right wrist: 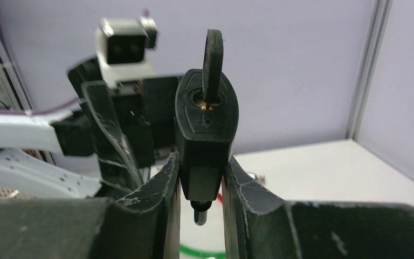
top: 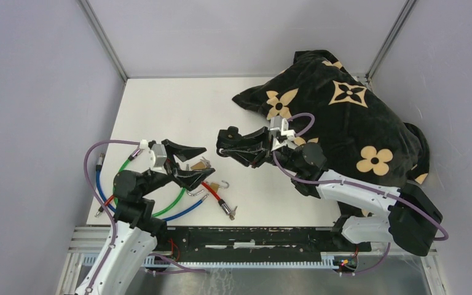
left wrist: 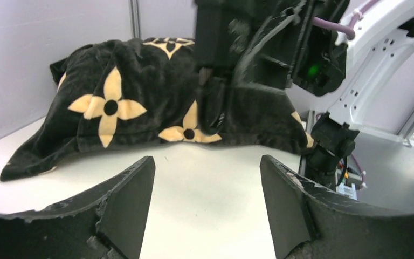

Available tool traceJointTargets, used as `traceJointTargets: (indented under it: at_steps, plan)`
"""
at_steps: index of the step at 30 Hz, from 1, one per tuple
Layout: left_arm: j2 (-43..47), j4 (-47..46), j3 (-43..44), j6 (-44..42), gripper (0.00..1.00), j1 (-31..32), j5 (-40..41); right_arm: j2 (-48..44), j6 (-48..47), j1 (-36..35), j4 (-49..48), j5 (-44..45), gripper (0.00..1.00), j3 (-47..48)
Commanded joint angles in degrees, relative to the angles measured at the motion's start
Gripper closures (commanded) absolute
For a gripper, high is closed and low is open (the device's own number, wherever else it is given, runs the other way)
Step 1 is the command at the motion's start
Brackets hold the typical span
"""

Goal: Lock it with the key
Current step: Adjust the lock.

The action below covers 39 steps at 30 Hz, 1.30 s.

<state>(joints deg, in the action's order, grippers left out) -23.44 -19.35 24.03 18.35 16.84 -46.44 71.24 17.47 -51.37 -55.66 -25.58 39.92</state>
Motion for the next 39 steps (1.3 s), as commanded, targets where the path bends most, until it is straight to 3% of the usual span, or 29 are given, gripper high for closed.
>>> traceJointTargets:
  at_steps: [1,9,13,16,20,24,26,30,34,39]
  plan:
    - [-2.3,-12.6,-0.3,8.3,0.25,0.1,2.1,1.1,5.2,-3.0,-21.3,3.4,1.00,1.7]
    - [-3.1,-14.4,0.7,7.1,0.29,1.7,2.8,5.3,6.0,-5.7,-21.9,0.9,1.00,5.8]
    - [-3.2,-14.6,0.5,7.3,0.54,2.2,2.7,6.2,5.8,-6.5,-21.9,0.5,1.00,6.8]
    - [-3.1,-14.7,0.5,7.3,0.68,2.6,2.2,6.7,5.8,-6.7,-21.8,0.4,1.00,7.3]
    - [-3.0,-14.7,0.8,7.1,0.97,2.7,1.7,7.7,6.3,-6.8,-22.3,0.1,1.00,7.5]
    - [-2.3,-13.4,1.3,5.0,0.98,2.8,1.0,7.8,4.9,-6.7,-19.1,-1.9,0.98,7.7]
    - [-1.6,-10.0,1.7,0.6,0.98,2.7,3.0,6.5,2.0,-6.2,-12.6,-4.1,0.71,7.9]
    - [-0.2,-1.1,2.8,-18.0,0.98,2.7,11.6,2.1,-5.4,-2.9,4.2,-7.6,0.33,7.0]
    - [0.8,1.3,1.7,-43.0,0.98,2.7,18.4,-2.6,-16.6,0.9,26.0,-13.0,0.18,5.7]
    - [0.9,4.0,0.1,-71.0,0.98,2.7,15.9,-8.0,-34.8,1.9,48.5,-13.4,0.10,4.0]
